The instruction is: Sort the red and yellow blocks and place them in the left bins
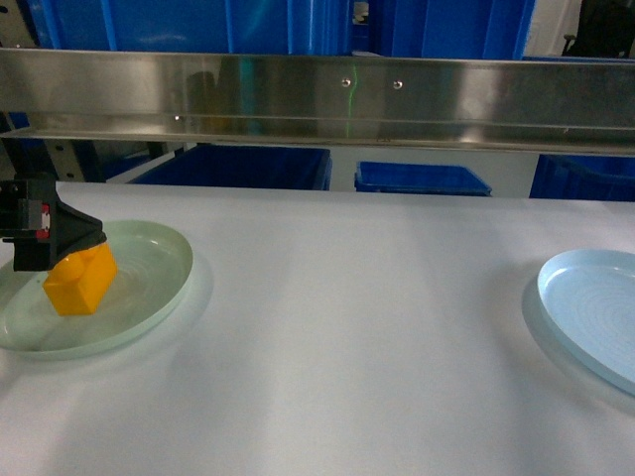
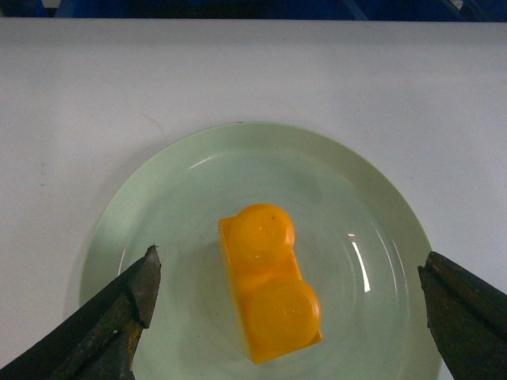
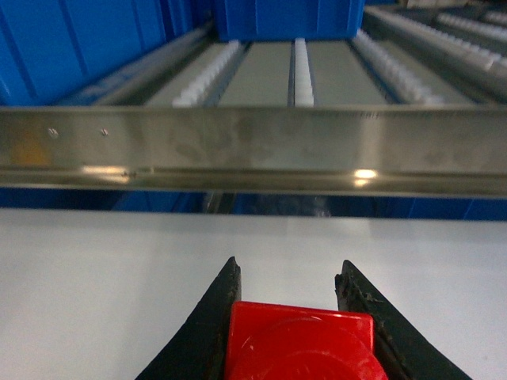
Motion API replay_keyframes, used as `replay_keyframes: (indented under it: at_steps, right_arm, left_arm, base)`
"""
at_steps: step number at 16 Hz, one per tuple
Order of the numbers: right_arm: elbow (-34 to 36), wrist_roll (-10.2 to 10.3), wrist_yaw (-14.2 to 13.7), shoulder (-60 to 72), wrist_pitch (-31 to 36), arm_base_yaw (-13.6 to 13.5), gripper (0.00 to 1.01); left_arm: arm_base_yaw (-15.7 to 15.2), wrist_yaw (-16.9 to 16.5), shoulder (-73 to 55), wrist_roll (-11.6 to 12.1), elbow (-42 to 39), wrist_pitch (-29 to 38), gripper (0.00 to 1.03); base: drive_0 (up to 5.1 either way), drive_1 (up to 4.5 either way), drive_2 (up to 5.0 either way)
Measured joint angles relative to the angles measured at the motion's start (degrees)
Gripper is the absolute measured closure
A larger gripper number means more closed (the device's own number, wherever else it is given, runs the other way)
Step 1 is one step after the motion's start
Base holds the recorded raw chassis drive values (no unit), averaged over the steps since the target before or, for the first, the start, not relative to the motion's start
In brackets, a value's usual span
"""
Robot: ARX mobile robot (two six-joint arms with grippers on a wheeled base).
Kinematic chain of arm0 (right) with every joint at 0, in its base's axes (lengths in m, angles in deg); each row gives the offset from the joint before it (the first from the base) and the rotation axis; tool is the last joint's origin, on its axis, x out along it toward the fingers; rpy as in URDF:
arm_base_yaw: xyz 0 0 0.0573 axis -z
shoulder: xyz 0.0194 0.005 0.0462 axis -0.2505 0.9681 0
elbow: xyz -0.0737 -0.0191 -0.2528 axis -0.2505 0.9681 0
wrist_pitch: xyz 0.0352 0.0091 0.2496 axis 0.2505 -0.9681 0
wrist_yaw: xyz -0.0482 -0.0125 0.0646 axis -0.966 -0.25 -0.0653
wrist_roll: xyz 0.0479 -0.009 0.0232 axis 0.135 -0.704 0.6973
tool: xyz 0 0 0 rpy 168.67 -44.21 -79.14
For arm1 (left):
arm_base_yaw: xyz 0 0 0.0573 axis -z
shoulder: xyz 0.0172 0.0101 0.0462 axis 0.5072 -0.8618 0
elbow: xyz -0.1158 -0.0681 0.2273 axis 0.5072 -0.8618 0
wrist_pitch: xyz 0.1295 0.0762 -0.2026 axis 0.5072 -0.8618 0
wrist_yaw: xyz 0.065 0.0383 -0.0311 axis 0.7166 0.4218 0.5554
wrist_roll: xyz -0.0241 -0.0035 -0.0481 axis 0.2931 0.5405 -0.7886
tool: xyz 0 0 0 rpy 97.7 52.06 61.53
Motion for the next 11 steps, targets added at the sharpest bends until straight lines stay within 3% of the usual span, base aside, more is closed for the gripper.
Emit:
replay_keyframes:
  at_steps: [3,6,11]
  right_arm:
    - [1.01,-0.02,-2.34,-10.54,-3.3,-0.81,0.72]
    - [1.81,-0.04,-4.07,-11.56,-2.8,-2.99,0.72]
    - [3.21,-0.28,-5.11,-10.97,-0.9,-1.86,0.72]
  left_arm:
    - [0.0,0.0,0.0,0.0,0.0,0.0,0.05]
    - [0.0,-0.02,0.0,0.0,0.0,0.0,0.05]
    - [0.04,-0.02,0.0,0.0,0.0,0.02,0.05]
  base:
    - [0.0,0.0,0.0]
    - [0.0,0.0,0.0]
    - [0.0,0.0,0.0]
